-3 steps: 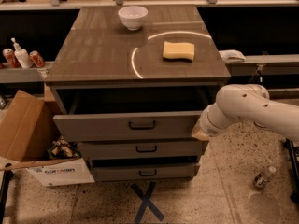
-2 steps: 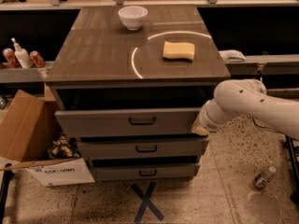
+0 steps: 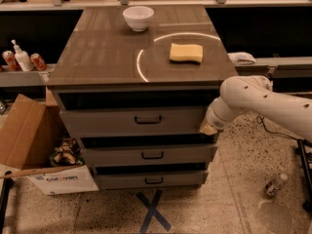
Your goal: Close top drawer
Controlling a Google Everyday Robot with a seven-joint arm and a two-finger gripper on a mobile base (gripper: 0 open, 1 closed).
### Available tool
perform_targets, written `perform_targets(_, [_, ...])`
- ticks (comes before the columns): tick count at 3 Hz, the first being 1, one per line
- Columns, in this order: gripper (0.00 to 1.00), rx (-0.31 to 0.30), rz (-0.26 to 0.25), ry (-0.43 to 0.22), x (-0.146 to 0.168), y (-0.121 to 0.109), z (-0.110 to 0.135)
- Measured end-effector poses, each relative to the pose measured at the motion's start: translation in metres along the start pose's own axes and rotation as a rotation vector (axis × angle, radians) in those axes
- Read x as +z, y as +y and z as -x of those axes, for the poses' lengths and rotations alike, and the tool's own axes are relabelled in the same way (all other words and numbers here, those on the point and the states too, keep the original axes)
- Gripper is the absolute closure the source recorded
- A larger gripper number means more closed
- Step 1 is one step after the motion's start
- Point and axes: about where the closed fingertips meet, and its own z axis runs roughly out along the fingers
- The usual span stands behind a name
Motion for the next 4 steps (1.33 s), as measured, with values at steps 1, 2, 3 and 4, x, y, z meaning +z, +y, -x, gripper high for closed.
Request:
perform_targets(1, [1.0,-0.004,0.0,-0.001,-0.0016,0.0002,0.0004])
perform_targets(2, [1.0,-0.004,0.0,-0.001,-0.0017,0.0004,0.0003])
perform_targets(3, [1.0,-0.004,0.0,-0.001,-0.0017,0.0004,0.0003])
perform_targets(4, [1.0,-0.004,0.0,-0.001,-0.0017,0.0004,0.0003])
